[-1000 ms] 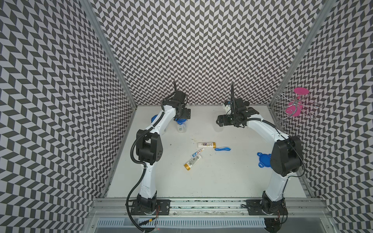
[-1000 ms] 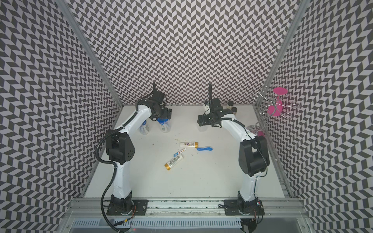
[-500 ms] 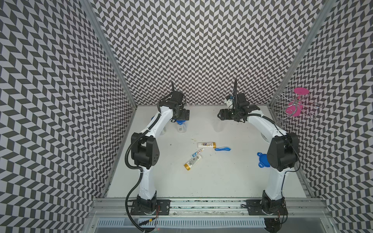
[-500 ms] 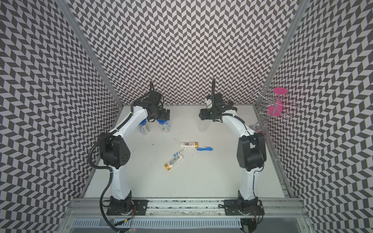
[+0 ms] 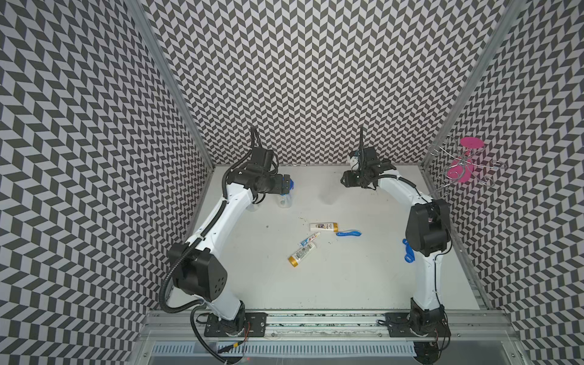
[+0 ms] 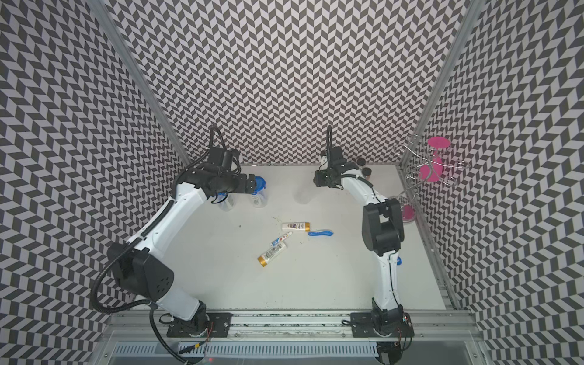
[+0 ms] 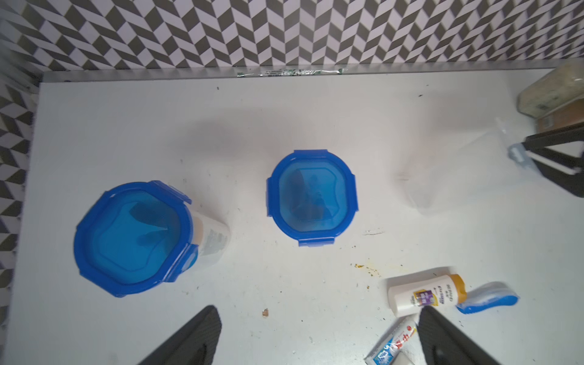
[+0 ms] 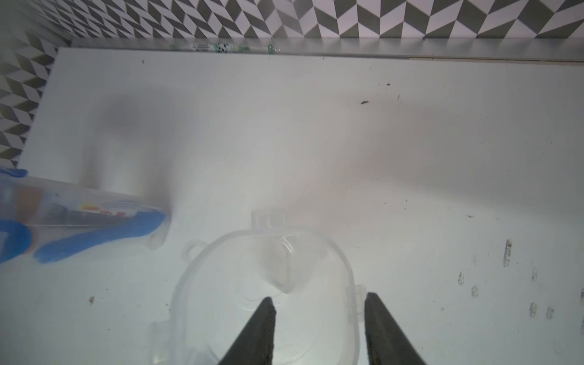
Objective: Pack away toiletry kits
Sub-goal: Adjust the container at the center of the board.
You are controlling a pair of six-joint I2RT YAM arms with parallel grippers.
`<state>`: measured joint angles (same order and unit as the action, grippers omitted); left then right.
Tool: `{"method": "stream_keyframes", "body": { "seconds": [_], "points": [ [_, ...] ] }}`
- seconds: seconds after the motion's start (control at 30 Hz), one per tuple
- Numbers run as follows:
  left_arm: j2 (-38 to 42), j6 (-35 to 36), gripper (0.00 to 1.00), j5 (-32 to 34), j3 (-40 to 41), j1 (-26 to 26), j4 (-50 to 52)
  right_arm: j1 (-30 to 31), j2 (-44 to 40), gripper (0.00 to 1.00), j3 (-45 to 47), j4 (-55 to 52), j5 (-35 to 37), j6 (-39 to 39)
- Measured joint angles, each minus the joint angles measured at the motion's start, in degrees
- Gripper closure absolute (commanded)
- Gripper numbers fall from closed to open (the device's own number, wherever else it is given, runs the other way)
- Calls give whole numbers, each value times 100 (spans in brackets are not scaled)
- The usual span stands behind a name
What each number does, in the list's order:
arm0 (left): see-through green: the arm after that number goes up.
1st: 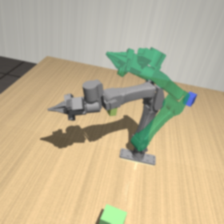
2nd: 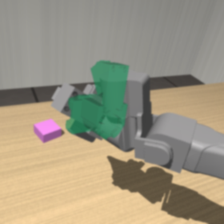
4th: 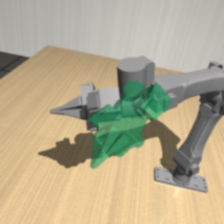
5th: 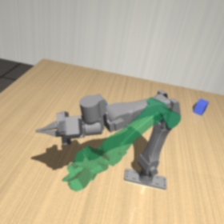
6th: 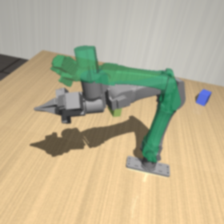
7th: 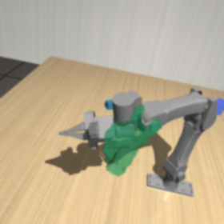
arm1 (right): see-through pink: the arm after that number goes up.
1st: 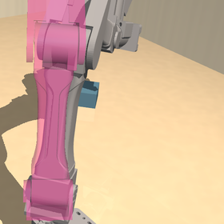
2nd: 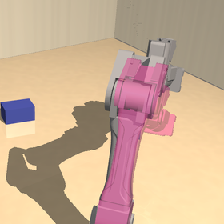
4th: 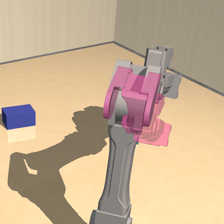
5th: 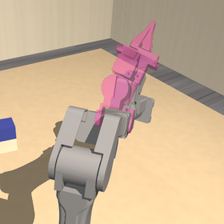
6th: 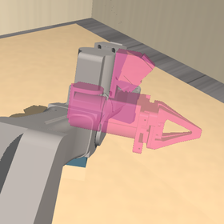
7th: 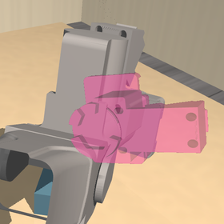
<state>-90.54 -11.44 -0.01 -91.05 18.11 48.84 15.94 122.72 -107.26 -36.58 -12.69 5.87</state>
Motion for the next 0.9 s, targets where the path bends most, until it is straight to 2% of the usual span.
{"method": "stream_keyframes", "body": {
  "seconds": [0.13, 0.27, 0.53, 0.63, 0.7, 0.9],
  "points": [
    [354, -24, 1, -286, 428, 2, -190, 15, 11, 60, 42, -59, 55, -50],
    [363, -57, 0, -439, 527, 17, -262, 74, 9, 59, 181, -42, 42, -70],
    [343, -68, 1, -608, 527, 17, -343, 136, -103, 42, 380, -22, -195, -85],
    [343, -81, 0, -656, 531, 17, -345, 133, -365, 27, 752, -15, -444, -98],
    [343, -83, 0, -680, 535, 22, -350, 127, -509, 21, 931, -33, -780, -127],
    [343, -94, 0, -726, 538, 24, -361, 118, -496, 17, 992, 63, -1539, -181]
  ]
}}
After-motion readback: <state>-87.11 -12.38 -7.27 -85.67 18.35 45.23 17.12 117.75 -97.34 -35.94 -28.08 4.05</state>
